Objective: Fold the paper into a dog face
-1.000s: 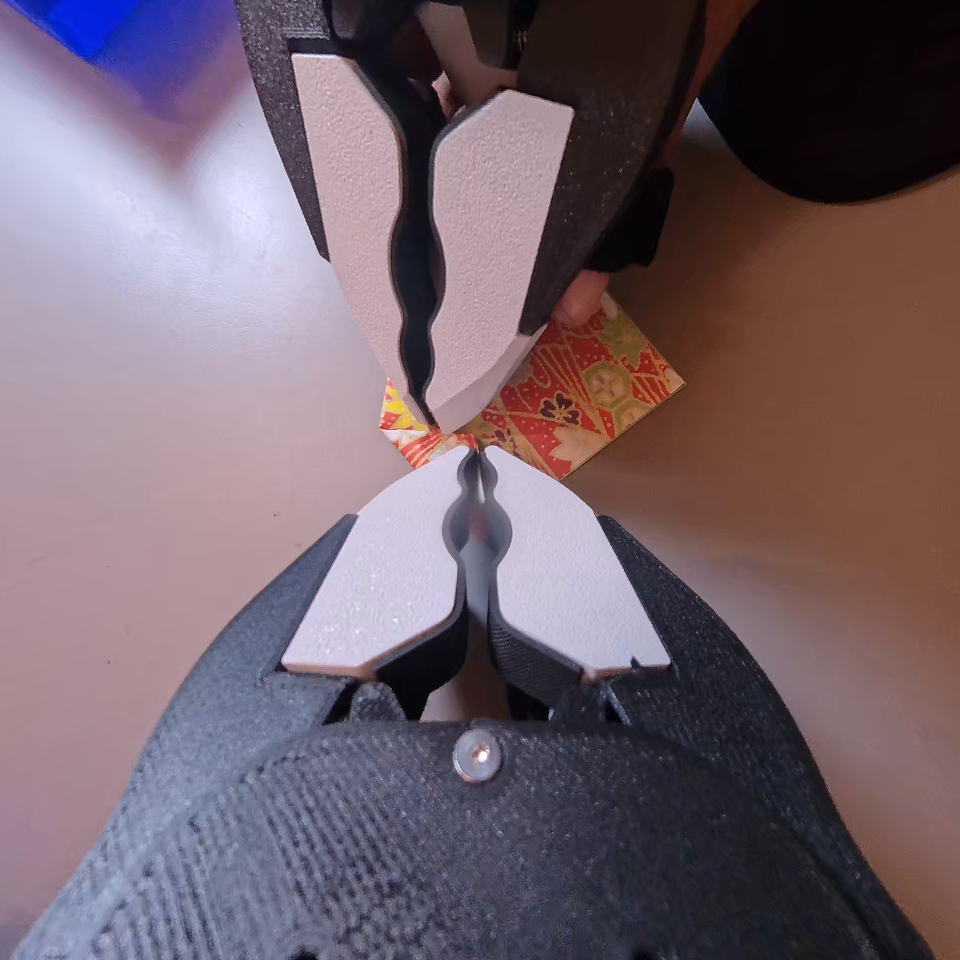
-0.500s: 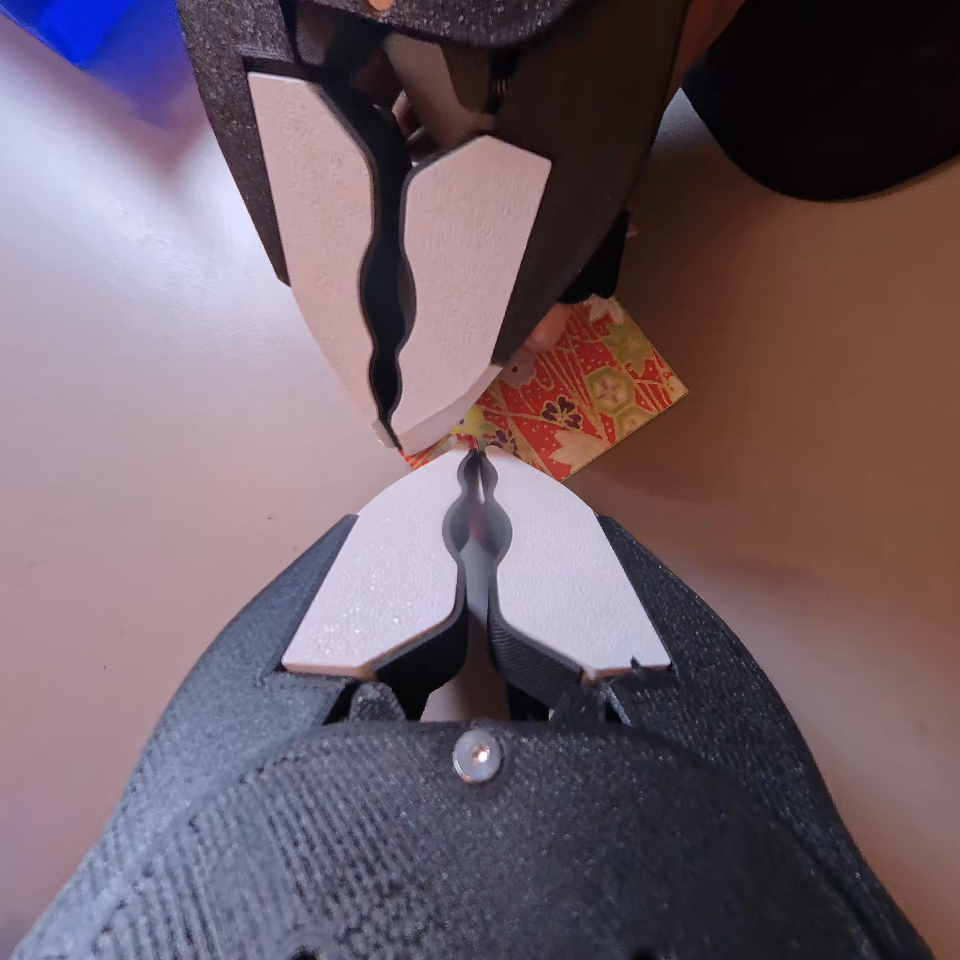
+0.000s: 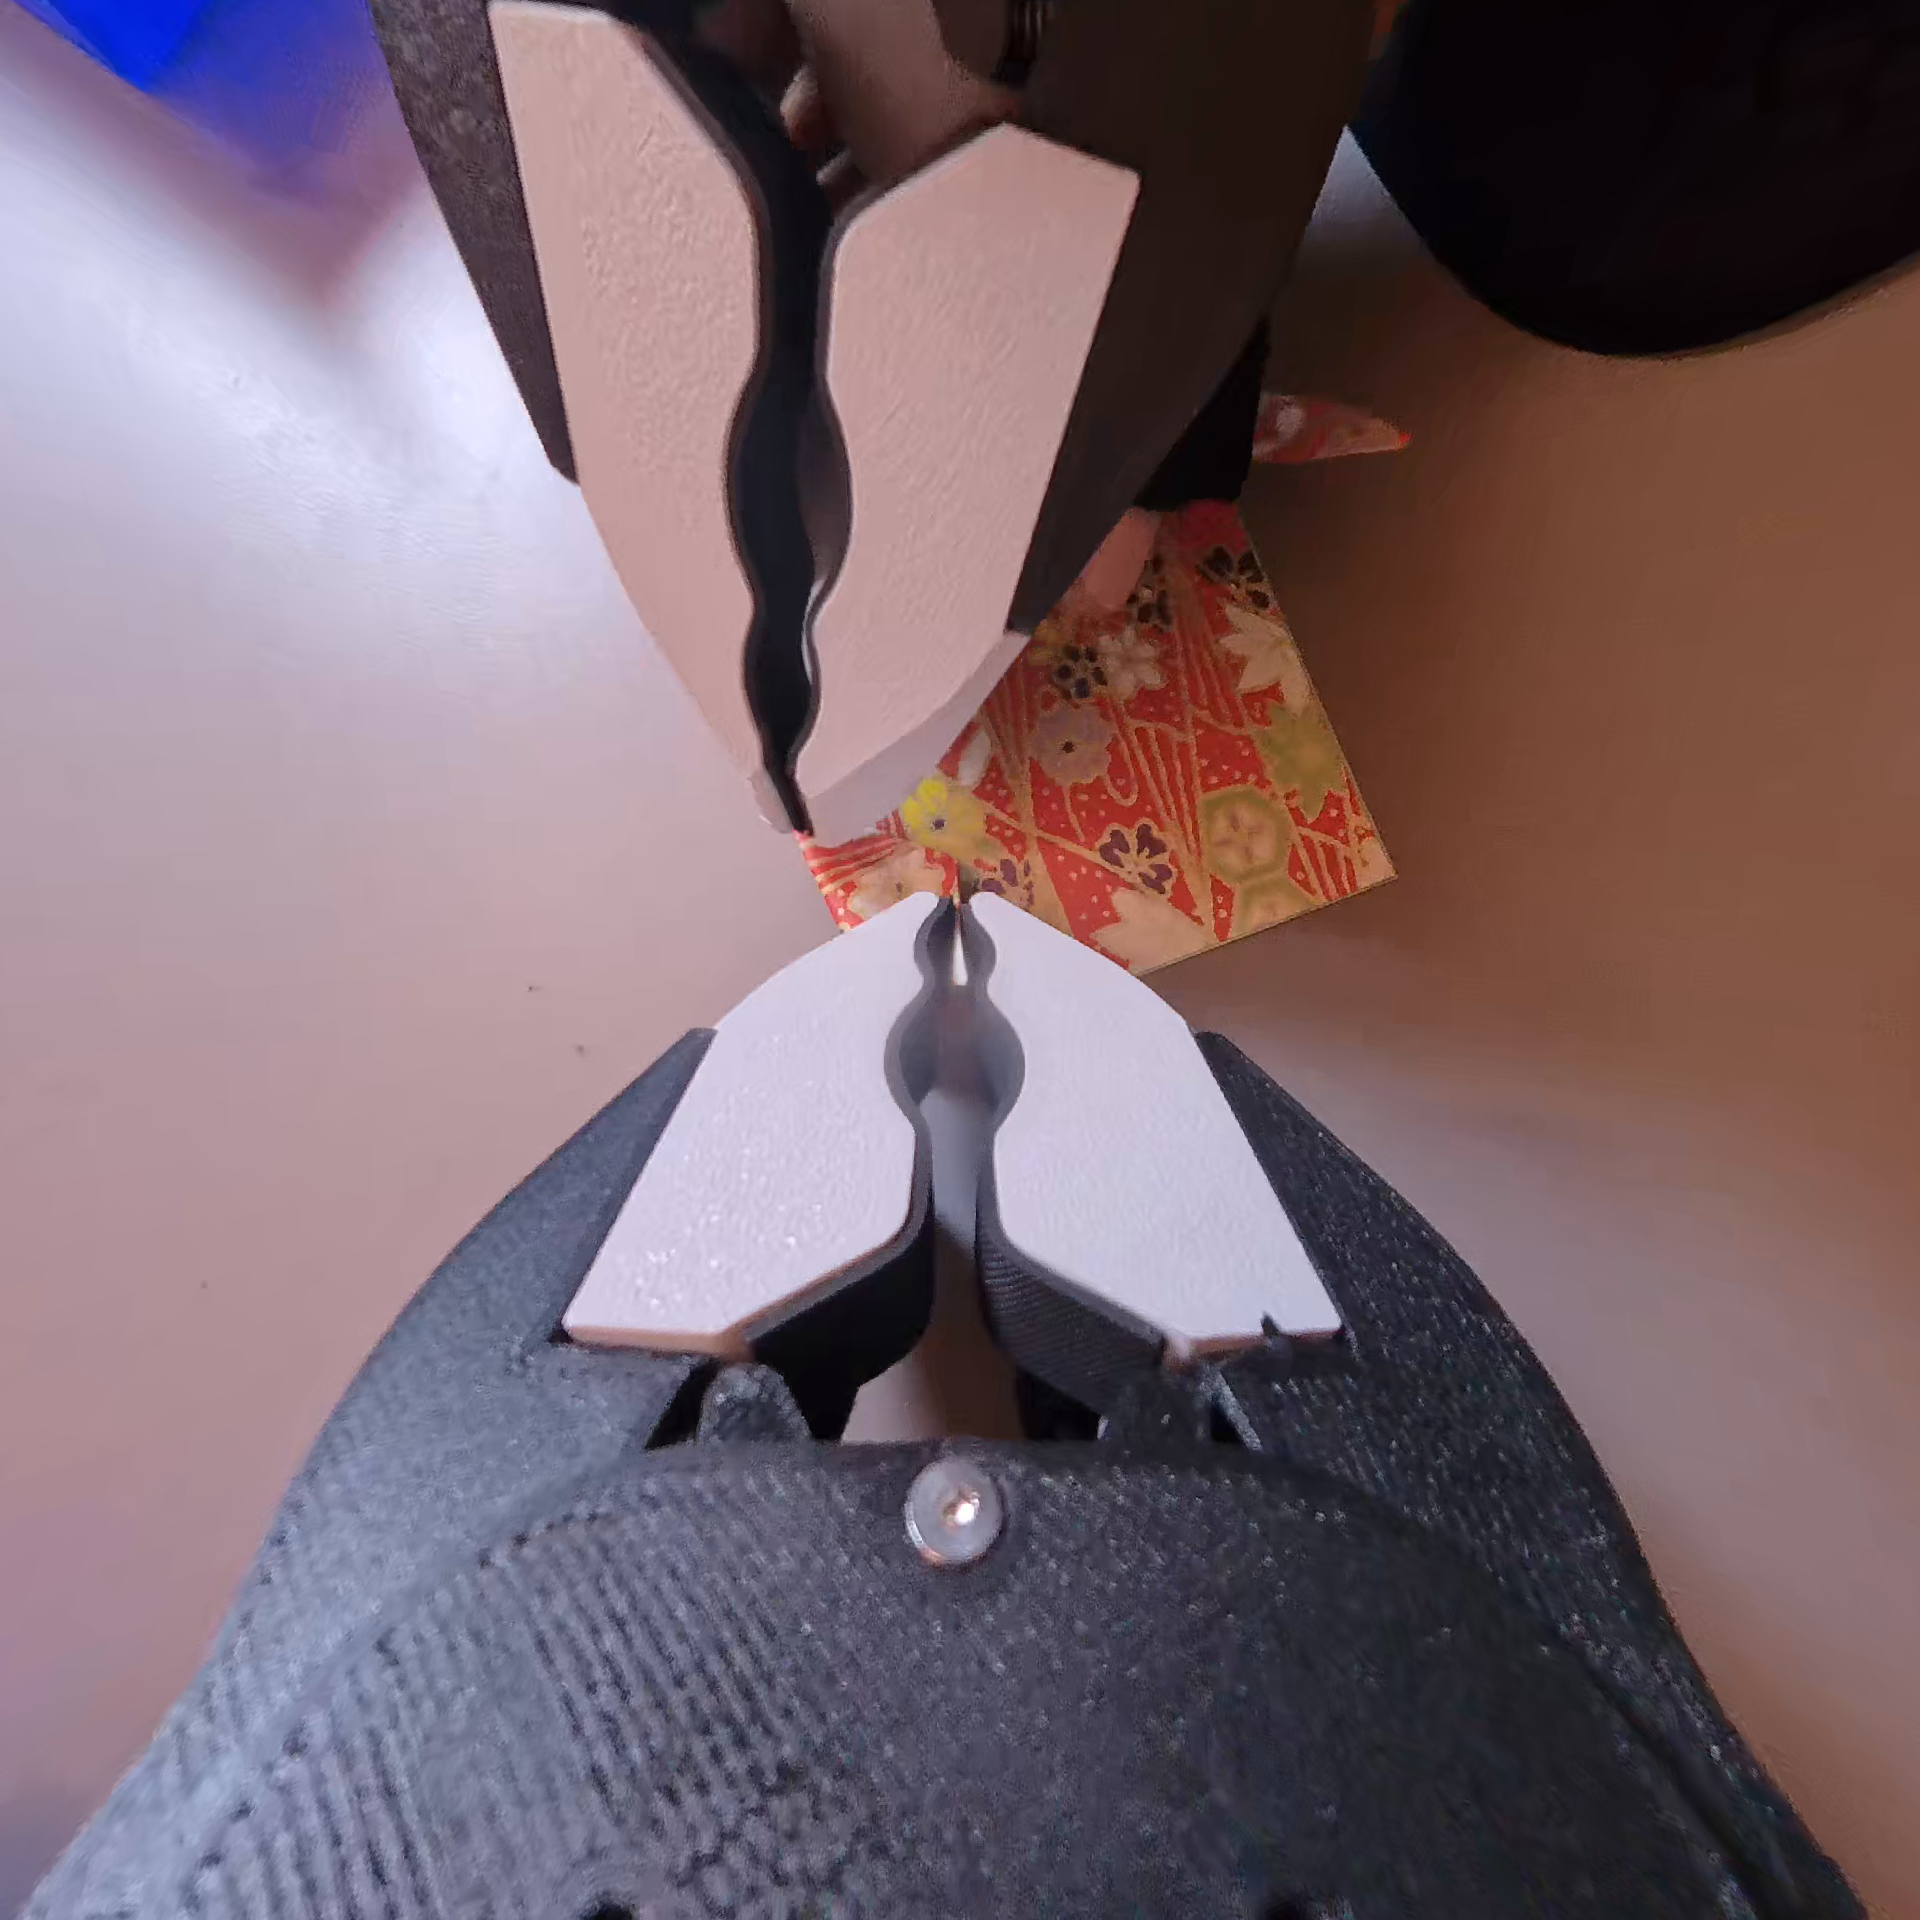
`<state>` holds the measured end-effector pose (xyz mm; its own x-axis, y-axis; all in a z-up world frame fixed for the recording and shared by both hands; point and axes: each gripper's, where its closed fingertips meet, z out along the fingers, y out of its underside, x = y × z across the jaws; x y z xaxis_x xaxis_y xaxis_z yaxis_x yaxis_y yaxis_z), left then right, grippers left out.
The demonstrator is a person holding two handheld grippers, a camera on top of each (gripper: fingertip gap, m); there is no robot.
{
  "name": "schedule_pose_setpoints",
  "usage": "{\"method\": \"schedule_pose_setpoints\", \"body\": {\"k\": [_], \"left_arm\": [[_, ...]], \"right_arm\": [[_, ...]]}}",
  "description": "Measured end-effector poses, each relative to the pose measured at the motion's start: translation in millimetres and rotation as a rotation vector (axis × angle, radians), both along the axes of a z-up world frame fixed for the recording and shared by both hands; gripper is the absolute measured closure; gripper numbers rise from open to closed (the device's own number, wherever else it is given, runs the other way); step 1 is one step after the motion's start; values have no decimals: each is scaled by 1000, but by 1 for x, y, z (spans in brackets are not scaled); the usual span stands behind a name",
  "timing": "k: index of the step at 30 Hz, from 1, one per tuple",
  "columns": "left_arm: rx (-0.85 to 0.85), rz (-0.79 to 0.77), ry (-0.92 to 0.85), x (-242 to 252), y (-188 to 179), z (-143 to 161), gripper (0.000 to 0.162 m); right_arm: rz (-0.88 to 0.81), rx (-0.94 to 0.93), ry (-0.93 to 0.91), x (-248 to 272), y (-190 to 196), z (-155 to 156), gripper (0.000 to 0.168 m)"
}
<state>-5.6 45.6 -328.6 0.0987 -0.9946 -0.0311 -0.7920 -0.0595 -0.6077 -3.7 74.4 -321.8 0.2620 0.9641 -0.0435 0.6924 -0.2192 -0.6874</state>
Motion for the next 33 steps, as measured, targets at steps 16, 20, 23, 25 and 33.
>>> {"method": "schedule_pose_setpoints", "body": {"k": [16, 20, 23, 25, 33], "left_arm": [[-221, -31, -273, -2, -10, 50, 153], [-155, 68, -213, -8, 18, 28, 160], [-67, 50, -131, 2, 21, 7, 162], [15, 40, -90, 7, 26, 2, 162], [140, -37, -54, 5, 24, 1, 162]], "right_arm": [[-7, -53, -9, 0, -4, -7, 168], [-10, -53, -11, 0, -4, -7, 168], [-15, -53, -8, 0, -4, -7, 168], [-18, -50, -7, 0, -4, -7, 168], [-18, -59, 6, 0, -4, -7, 168]]}}
